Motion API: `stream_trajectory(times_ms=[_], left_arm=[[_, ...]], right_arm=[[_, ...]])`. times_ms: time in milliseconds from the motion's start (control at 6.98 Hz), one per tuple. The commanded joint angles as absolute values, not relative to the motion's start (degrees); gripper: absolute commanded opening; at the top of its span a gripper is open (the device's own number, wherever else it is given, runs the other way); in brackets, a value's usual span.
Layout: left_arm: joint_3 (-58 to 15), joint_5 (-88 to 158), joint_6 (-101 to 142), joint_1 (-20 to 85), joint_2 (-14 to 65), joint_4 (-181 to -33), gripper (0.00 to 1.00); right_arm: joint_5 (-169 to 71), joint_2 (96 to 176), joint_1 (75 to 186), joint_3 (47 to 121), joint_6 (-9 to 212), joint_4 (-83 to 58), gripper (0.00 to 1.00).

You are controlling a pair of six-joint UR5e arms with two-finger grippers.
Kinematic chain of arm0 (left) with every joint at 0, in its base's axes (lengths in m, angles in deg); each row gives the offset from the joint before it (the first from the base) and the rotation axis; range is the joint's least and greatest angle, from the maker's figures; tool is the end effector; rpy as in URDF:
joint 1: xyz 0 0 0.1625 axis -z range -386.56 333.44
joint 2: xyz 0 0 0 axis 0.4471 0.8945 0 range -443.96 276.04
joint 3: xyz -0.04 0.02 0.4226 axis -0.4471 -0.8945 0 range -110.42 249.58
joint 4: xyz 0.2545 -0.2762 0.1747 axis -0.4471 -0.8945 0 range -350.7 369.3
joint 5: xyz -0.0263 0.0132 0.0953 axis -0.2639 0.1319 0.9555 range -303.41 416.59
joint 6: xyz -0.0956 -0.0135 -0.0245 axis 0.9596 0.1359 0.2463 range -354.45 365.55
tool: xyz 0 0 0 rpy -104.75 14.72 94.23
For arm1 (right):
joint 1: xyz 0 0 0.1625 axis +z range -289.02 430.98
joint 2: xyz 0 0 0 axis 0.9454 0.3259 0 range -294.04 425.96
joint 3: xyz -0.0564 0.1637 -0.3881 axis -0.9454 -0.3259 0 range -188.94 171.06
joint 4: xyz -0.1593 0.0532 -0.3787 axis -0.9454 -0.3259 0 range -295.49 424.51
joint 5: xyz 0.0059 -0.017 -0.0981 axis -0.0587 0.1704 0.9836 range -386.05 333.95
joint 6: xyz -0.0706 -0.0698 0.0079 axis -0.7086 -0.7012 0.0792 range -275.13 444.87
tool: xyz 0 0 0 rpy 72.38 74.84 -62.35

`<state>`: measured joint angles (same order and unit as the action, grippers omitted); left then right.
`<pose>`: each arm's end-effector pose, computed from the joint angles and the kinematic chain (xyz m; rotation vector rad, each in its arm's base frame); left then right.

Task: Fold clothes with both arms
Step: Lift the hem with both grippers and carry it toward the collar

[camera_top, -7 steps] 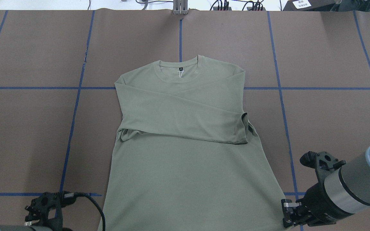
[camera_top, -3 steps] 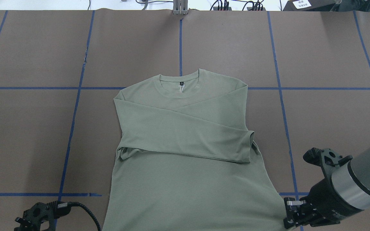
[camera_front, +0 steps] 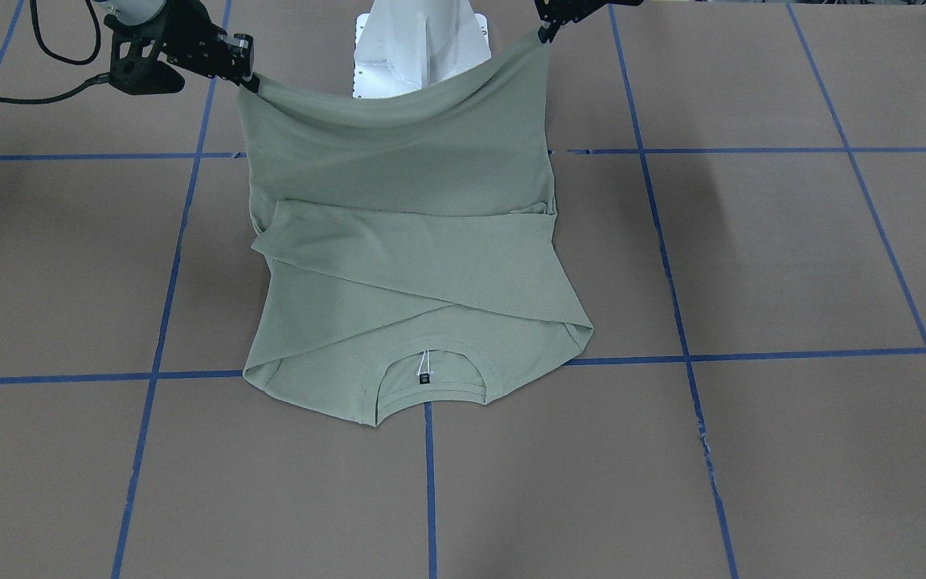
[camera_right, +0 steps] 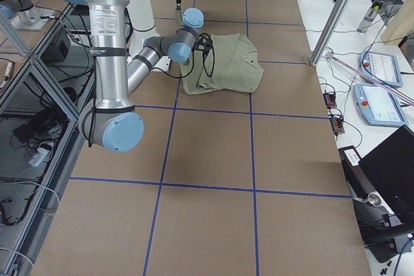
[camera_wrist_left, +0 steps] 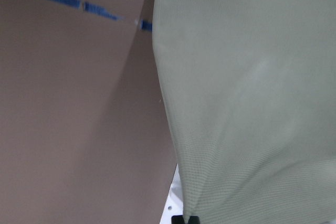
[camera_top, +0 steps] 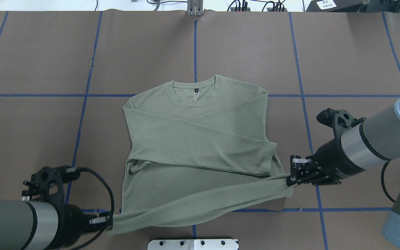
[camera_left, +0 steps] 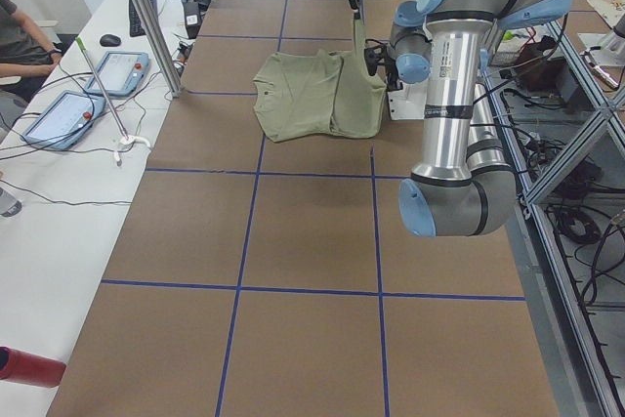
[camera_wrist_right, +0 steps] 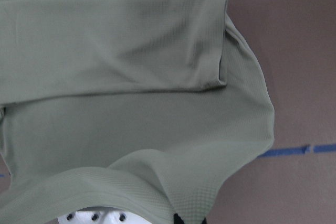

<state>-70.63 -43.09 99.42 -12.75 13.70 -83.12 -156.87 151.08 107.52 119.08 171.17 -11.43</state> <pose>0.3606 -0.2085 0.2135 -0.0616 1.0604 -0.1902 -0.3138 -0.3173 0.2764 -0.2837 -1.1110 0.1554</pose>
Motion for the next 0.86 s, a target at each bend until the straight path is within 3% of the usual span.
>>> stream_trajectory(times_ms=[0, 716], left_arm=[[-61.2, -49.2, 89.2, 2.0, 20.6, -81.9, 0.0], [-49.5, -51.8, 84.5, 12.2, 28.3, -82.3, 0.0]], right_arm=[[-156.8, 143.8, 114.3, 111.2, 170.5, -11.4, 0.0], [-156.3, 131.5, 123.1, 95.4, 165.6, -11.3, 0.0]])
